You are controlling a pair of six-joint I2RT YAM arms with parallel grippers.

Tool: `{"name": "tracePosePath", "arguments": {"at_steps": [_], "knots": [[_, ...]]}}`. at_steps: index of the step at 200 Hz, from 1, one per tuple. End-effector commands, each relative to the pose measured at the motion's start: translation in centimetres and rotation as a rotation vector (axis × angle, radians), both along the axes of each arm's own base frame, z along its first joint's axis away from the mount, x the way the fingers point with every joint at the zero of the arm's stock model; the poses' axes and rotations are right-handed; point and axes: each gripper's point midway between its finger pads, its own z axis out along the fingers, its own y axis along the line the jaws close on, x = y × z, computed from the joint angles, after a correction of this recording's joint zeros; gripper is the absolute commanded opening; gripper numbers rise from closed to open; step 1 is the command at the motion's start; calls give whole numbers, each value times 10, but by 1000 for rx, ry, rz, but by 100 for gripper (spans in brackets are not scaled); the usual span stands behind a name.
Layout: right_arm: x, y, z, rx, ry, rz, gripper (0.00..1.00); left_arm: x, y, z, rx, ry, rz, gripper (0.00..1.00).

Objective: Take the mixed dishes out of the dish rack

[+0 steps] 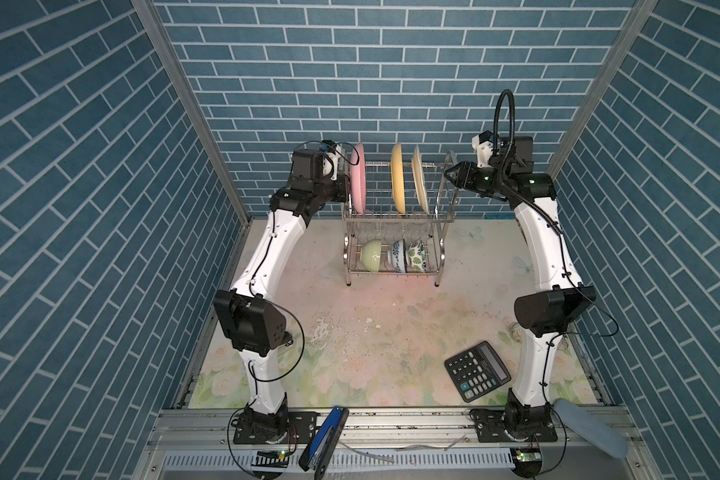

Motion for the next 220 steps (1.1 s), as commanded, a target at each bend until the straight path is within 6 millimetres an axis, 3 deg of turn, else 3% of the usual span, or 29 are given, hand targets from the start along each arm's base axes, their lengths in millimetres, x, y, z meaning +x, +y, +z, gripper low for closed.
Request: {"name": "tracePosePath", "arguments": {"at_steps": [1,50,113,154,220], "knots": [[-15,-8,12,-13,-18,-16,62,-15,4,15,5,-20,4,43],[-48,-18,30,-69,-59,-43,66,-33,13,36,-13,-71,27,52],[-94,-11,31,-238,-111,-68,66,-44,21,31,8,-69,55,56],[-109,22,42,-232,-152,57,55,-39,23,26,30,-65,65,57],[-94,75,45,-226,-212,227,46,-32,20,23,45,-54,54,49]]}}
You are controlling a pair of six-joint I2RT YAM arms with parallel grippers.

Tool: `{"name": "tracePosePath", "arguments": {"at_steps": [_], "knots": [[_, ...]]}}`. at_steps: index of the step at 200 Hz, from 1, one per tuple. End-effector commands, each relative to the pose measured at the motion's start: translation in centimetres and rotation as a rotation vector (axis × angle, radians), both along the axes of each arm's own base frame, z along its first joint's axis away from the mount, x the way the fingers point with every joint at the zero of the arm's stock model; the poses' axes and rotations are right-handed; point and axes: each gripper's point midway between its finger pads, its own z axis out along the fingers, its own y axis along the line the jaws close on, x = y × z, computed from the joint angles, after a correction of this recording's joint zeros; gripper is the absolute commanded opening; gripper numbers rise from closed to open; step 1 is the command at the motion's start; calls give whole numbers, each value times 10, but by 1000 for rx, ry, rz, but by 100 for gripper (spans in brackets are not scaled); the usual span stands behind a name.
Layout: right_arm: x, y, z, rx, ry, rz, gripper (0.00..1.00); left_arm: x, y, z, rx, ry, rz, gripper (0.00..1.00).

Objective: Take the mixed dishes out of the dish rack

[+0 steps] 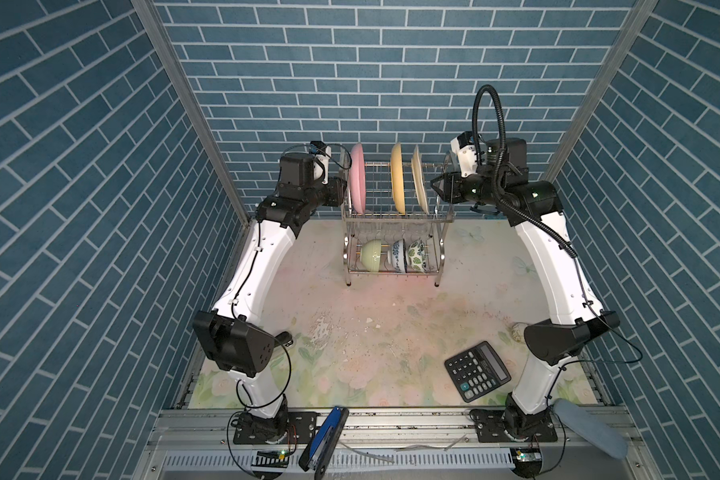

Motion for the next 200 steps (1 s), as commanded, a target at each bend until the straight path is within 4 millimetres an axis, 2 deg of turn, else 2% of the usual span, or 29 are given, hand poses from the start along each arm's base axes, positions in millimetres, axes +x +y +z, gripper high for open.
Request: {"name": "tracePosePath", "arguments": {"at_steps": [1,42,81,200], "knots": [[-2,17,-1,-30,-27,96,46,4,-2,0,9,-4,-6,49],[2,30,3,-9,-49,136,45,8,-5,-3,8,7,-14,49],[10,34,3,-6,-69,132,39,11,-7,-7,3,15,-20,48],[48,46,-30,-90,-89,23,24,13,-13,-5,-27,9,-42,47]]}}
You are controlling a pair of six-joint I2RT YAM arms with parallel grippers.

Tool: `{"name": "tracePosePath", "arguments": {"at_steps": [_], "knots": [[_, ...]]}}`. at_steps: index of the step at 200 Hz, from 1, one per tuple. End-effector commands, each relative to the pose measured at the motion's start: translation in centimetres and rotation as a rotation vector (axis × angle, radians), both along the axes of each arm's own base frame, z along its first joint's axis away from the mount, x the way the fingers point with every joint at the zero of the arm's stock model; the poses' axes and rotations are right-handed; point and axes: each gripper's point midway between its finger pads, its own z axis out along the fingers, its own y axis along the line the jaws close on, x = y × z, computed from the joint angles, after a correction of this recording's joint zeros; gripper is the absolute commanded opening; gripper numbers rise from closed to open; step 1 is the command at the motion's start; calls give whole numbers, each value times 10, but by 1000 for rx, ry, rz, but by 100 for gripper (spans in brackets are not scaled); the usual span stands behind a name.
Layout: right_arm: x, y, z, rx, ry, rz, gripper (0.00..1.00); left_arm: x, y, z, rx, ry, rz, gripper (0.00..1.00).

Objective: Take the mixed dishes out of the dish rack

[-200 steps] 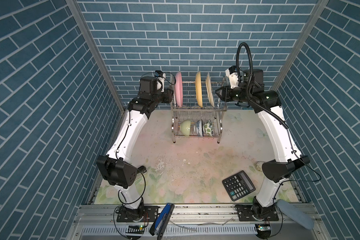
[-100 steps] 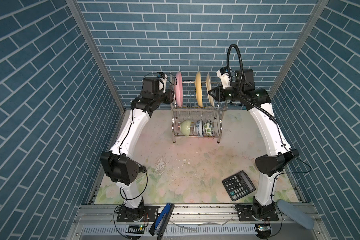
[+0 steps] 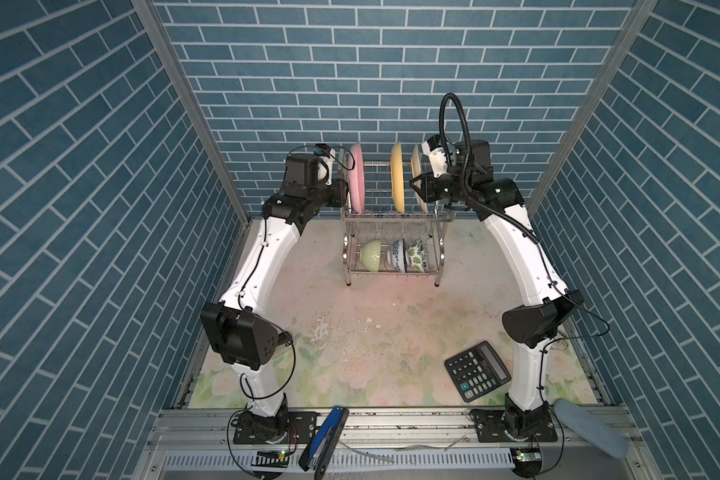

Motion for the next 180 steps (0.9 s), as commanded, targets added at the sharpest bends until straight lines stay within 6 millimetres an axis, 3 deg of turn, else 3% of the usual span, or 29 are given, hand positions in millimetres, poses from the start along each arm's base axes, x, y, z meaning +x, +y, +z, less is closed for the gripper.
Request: {"name": "tracePosePath", "arguments": {"at_steps": [1,53,109,180], "knots": [[12,0,-1,-44,-48,-36,24,2,-5,11,-20,-26,-18,47],[14,0,-7,-52,-37,-59,10,5,-8,9,-25,-19,-28,46],[9,-2,-5,-19,-11,-74,1,8,-9,6,-25,-17,-29,46],[-10,2,28,72,-37,-38,0,10,-9,3,-23,-7,-28,45]]}}
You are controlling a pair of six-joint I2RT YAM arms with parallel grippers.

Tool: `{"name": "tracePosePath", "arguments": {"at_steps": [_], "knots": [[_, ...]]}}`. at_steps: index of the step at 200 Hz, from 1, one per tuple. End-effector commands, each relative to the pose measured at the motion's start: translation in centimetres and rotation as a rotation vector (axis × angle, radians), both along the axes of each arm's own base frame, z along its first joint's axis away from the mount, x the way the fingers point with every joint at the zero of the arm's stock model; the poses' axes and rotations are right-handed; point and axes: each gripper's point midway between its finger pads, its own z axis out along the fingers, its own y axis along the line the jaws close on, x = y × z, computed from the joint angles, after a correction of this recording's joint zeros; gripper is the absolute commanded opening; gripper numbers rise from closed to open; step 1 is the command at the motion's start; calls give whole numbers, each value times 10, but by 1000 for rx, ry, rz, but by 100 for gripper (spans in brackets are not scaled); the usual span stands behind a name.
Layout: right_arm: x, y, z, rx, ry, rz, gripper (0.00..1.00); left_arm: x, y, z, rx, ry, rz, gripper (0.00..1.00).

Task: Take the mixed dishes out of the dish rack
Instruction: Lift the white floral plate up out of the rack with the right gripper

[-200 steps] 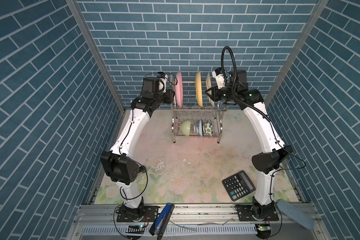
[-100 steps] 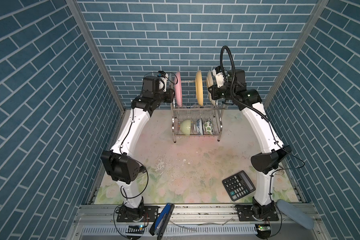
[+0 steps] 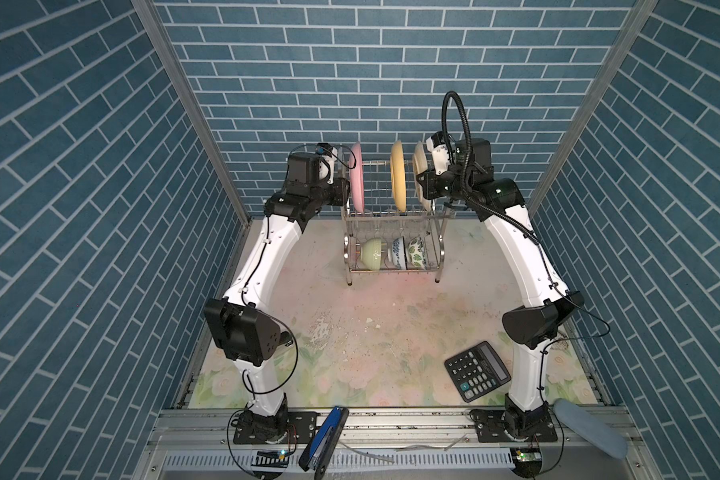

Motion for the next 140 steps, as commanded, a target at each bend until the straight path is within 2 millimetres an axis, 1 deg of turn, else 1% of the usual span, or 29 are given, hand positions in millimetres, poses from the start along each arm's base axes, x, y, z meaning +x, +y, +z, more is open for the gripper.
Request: {"name": "tracePosePath", "arguments": {"at_steps": [1,47,68,96,118,140], "knots": [[-17,11,20,82,-8,55,0,4,-3,5,-7,-15,-9,45],[-29,9,45,107,-64,78,0,2,-3,5,-7,-10,-6,45],[-30,8,54,108,-90,81,0,1,-2,7,-10,-12,-5,45],[-30,10,58,118,-100,92,0,-2,0,8,1,-16,-1,45],[-33,11,69,130,-126,107,0,-2,0,8,3,-17,0,45],[-37,8,82,129,-169,107,0,-2,0,7,5,-15,-2,45]]}}
